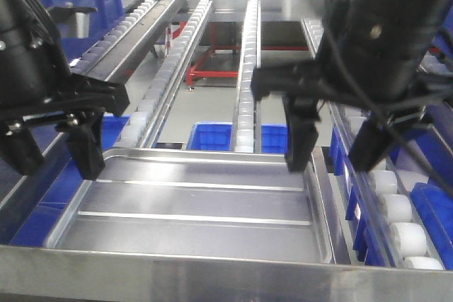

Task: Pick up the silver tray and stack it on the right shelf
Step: 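Lower both grippers to the silver tray's short edges and close them, then lift the silver tray off the shelf with both grippers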

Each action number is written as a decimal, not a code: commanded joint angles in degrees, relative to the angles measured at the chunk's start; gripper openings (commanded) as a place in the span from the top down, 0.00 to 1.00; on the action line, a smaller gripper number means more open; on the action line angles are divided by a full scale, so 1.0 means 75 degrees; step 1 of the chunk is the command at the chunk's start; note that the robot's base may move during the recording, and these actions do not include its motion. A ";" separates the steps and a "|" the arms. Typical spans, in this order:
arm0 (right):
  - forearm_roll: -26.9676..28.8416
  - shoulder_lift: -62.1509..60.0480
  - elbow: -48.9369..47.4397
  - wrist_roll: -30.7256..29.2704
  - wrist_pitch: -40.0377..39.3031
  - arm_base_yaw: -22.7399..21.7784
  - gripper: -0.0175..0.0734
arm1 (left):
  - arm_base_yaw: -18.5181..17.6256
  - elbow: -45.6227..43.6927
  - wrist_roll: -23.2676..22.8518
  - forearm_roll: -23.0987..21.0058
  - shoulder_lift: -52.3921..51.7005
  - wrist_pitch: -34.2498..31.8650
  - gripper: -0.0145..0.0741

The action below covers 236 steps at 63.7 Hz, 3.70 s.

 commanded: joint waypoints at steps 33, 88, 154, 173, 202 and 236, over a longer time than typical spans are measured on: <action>-0.0025 0.0958 -0.0235 0.0043 -0.0492 -0.0001 0.26 | -0.0035 -0.0261 -0.0110 -0.0066 0.0899 -0.0768 0.50; -0.0051 0.0545 -0.0299 0.0036 -0.0241 -0.0017 0.75 | -0.0035 -0.0540 -0.0290 0.0025 0.0636 -0.0487 0.94; -0.0987 -0.3207 -0.0570 0.0037 0.2056 0.0131 0.75 | -0.1119 -0.1125 -0.0913 0.0399 -0.2299 0.1350 0.94; -0.1057 -0.3207 -0.0570 0.0037 0.2056 0.0131 0.75 | -0.1119 -0.1447 -0.0943 0.0617 -0.2299 0.1202 0.94; -0.1057 -0.3207 -0.0570 0.0037 0.2360 0.0131 0.75 | -0.1119 -0.1447 -0.0943 0.0706 -0.2299 0.1305 0.94; -0.1057 -0.3207 -0.0570 0.0037 0.2360 0.0131 0.75 | -0.1119 -0.1447 -0.0943 0.0706 -0.2299 0.1305 0.94</action>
